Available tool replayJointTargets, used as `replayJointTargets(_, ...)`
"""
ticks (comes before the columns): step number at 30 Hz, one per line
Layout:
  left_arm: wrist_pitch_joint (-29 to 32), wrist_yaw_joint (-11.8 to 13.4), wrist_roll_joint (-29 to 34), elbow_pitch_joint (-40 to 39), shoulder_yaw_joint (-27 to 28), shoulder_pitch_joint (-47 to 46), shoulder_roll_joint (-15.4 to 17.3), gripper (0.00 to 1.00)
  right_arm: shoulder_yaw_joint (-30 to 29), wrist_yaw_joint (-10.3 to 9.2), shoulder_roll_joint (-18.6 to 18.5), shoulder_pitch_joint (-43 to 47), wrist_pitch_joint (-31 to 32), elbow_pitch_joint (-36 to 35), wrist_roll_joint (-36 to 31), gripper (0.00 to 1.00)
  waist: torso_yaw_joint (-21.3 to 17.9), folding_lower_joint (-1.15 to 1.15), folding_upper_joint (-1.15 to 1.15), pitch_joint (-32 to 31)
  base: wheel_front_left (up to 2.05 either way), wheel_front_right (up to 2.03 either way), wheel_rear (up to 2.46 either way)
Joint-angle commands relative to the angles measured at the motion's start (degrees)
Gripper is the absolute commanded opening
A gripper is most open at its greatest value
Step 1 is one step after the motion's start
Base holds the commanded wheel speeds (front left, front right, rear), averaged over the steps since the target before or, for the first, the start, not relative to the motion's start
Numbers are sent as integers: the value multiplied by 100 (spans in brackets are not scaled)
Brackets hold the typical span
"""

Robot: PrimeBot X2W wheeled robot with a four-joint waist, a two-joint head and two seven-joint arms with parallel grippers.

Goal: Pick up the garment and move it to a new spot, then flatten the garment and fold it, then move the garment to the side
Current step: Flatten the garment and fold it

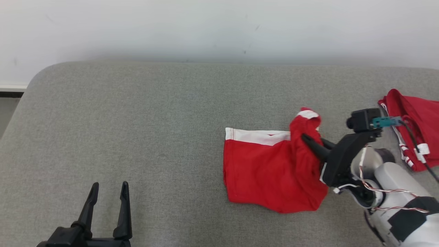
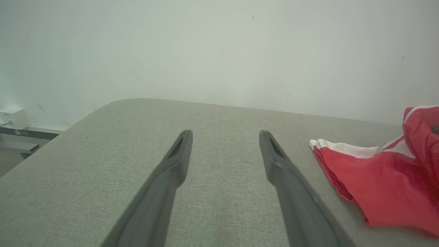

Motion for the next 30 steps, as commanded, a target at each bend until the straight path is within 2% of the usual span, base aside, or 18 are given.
replayJointTargets(1, 0, 5, -18, 22, -14, -45, -2, 100, -31, -16, 103, 28, 40, -24, 94, 0, 38, 0, -1, 22, 0, 0, 0)
replayJointTargets(10, 1, 41, -111, 114, -162, -185, -3, 100, -102, -16, 976, -155, 82, 330, 63, 0, 251, 0, -1, 115, 0, 0, 0)
replayJointTargets(16, 1, 77, -145, 177, -250, -230, -3, 100, -38, -16, 1240, -297, -139, 870, -410, 0, 352, 0, -1, 129, 0, 0, 0)
replayJointTargets(17, 1, 75, -150, 190, -250, -235, -3, 100, -18, -16, 1258, -317, -209, 918, -482, 67, 358, 0, -1, 125, 0, 0, 0)
replayJointTargets(18, 1, 73, -151, 203, -241, -240, -2, 100, -13, -16, 1267, -319, -286, 947, -526, 98, 358, 0, -1, 119, 0, 0, 0)
replayJointTargets(25, 1, 61, -57, 211, -79, -78, -3, 100, -64, -16, 946, -214, -1214, 669, -844, 100, 162, 0, -1, -30, 0, 0, 0)
replayJointTargets(30, 1, 63, 23, 129, 66, 25, -2, 100, -329, -16, 611, 43, -1976, 323, -1006, 100, -77, 0, -1, -150, 0, 0, 0)
